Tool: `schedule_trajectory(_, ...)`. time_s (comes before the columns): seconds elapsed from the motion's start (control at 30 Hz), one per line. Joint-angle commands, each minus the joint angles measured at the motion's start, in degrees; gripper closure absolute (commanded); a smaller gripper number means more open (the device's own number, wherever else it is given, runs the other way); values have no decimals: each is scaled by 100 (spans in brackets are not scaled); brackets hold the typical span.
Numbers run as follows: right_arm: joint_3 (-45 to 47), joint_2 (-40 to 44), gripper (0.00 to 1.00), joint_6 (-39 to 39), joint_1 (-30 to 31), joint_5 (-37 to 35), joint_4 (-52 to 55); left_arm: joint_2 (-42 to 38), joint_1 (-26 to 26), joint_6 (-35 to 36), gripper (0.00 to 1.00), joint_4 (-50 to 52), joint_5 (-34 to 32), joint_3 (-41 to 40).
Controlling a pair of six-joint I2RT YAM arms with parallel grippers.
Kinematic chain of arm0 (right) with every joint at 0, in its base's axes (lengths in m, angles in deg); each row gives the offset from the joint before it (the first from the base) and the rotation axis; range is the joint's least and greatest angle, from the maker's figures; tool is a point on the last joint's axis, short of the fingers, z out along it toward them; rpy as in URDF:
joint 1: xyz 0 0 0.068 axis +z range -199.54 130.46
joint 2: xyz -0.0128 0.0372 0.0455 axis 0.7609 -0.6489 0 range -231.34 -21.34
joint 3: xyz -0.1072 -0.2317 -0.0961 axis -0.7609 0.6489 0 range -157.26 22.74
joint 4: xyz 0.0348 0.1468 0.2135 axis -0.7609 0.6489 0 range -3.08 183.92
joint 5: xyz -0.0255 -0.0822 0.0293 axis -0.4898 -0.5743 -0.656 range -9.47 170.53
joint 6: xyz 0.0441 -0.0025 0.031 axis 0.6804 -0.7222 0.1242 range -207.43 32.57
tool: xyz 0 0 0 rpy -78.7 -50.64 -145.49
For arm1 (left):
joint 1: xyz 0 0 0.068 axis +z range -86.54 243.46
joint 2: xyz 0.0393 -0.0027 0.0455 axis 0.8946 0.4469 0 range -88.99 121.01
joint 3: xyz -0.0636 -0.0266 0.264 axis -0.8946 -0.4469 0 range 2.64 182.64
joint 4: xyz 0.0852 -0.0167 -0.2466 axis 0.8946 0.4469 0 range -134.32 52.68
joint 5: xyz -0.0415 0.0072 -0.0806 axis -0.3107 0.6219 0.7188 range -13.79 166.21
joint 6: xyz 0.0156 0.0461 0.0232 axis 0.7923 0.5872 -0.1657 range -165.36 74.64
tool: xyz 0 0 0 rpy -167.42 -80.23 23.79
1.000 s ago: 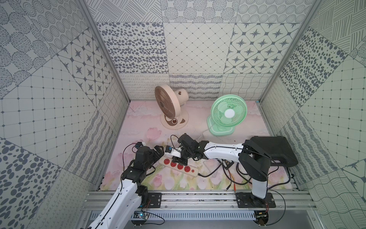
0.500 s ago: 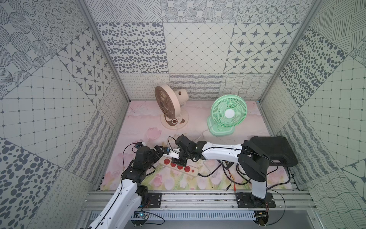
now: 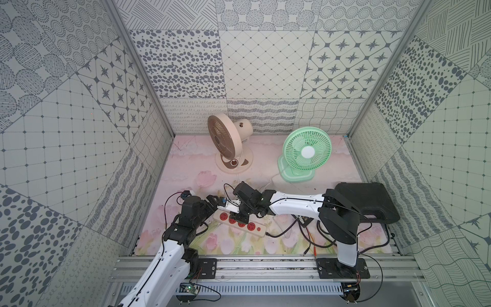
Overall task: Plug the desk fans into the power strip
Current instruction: Insert the plug into the socket.
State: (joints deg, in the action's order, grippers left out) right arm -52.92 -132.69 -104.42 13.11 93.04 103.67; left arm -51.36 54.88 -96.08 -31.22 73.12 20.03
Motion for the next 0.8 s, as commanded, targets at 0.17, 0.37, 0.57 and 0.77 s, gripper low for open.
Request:
schedule_trajectory(0.17,94,-221,100,257,33,-673,195,10,4,168,1,-343,219,-2)
schedule_trajectory(0.37,163,-195,100,536,107,-947,197,18,-3,169,1,-350,207,-9)
schedule_trajectory(0.57,327,-310,100,595,220,-1114,200,3,0,181,1,-326,199,-5)
schedule_trajectory(0.77,678,-252,100,511,205,-804,222,-8,11,161,0,-297,138,-3)
